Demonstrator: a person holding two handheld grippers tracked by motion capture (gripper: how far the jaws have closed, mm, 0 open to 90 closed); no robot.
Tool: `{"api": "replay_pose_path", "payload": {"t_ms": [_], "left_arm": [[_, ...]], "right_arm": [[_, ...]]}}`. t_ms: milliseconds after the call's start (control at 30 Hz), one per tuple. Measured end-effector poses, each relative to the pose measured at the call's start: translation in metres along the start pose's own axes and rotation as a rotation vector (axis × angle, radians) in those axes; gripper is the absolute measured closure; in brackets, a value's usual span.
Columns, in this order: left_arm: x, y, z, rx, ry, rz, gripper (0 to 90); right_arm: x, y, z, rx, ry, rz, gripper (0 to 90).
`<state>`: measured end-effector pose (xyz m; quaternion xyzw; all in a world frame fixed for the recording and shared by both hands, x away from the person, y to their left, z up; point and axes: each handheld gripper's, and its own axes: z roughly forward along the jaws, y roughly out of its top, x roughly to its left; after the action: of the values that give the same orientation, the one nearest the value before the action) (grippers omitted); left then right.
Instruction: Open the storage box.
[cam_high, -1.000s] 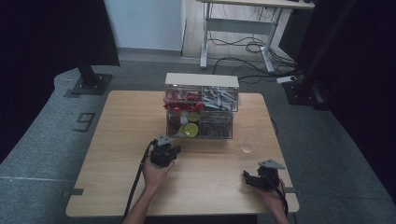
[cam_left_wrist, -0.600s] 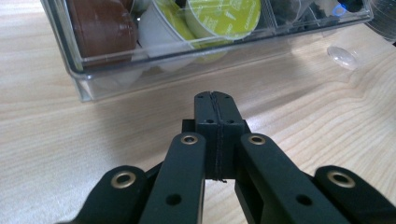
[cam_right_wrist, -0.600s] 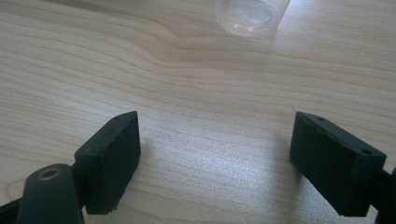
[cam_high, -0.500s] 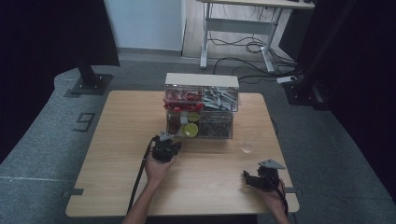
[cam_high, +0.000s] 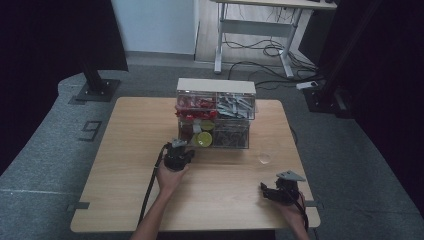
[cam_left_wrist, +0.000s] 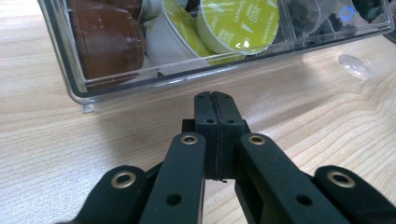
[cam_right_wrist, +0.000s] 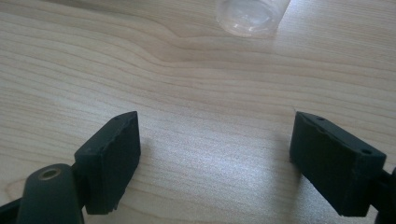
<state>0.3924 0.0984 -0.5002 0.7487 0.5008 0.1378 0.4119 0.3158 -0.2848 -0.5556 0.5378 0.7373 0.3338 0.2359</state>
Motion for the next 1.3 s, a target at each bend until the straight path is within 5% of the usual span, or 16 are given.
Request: {"api": "replay_pose_path", "payload": {"t_ms": [1300], "left_arm": [[-0.007, 0.015, -0.013, -0.027, -0.002, 0.01, 90.0]], "right_arm": [[0.0, 0.0, 0.0, 0.0, 0.0, 0.0, 16.6]]}}
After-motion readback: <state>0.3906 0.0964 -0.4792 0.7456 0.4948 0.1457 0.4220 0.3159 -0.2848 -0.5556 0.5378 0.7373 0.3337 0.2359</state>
